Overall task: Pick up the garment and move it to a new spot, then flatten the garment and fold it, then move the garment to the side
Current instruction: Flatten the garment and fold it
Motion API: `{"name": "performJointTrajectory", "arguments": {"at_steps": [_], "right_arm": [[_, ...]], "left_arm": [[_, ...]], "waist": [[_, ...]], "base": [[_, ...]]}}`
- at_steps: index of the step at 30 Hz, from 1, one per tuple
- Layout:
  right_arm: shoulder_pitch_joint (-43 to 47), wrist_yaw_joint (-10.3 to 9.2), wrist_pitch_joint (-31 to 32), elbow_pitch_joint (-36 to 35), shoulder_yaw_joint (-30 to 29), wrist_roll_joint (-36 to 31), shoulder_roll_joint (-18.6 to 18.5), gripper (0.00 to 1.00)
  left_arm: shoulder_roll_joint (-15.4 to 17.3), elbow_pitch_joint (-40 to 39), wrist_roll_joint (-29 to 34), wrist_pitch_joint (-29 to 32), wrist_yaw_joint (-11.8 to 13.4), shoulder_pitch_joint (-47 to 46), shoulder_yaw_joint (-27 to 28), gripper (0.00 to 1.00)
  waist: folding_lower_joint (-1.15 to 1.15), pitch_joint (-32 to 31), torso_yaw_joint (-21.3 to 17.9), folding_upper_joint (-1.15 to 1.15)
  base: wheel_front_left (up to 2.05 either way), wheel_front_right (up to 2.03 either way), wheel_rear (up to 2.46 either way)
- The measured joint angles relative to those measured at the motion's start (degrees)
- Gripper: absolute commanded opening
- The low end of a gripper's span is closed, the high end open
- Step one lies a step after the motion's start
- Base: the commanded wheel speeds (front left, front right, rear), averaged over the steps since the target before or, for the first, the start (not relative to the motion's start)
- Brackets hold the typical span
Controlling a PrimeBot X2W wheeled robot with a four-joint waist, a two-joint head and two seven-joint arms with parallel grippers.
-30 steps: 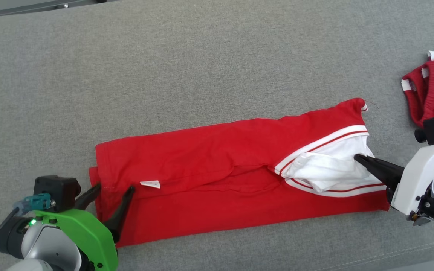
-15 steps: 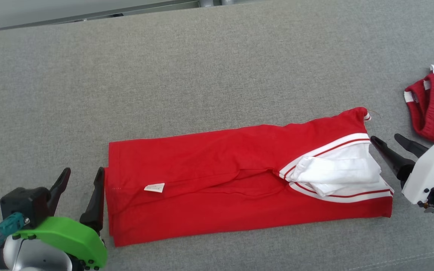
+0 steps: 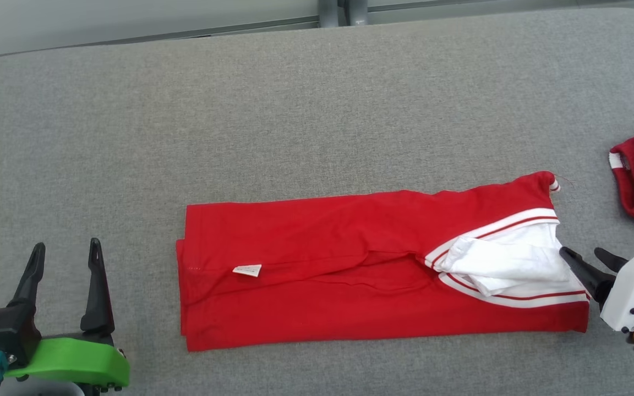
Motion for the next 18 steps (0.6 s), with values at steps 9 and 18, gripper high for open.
{"name": "performJointTrajectory", "arguments": {"at_steps": [9, 18], "right_arm": [[-4.2, 0.0, -0.2, 8.6, 0.7, 0.2, 0.2, 1.0], [-5.6, -0.01, -0.1, 15.0, 1.3, 1.6, 1.0, 1.0]], "left_arm": [[-5.4, 2.3, 4.2, -0.8, -7.5, 0.0, 2.1, 1.0], [-11.6, 10.0, 7.5, -0.9, -19.7, 1.1, 5.7, 1.0]], "waist": [[0.0, 0.6, 3.6, 0.0], [0.0, 0.0, 6.5, 0.0]], "base": [[0.0, 0.0, 0.0], [0.0, 0.0, 0.0]]}}
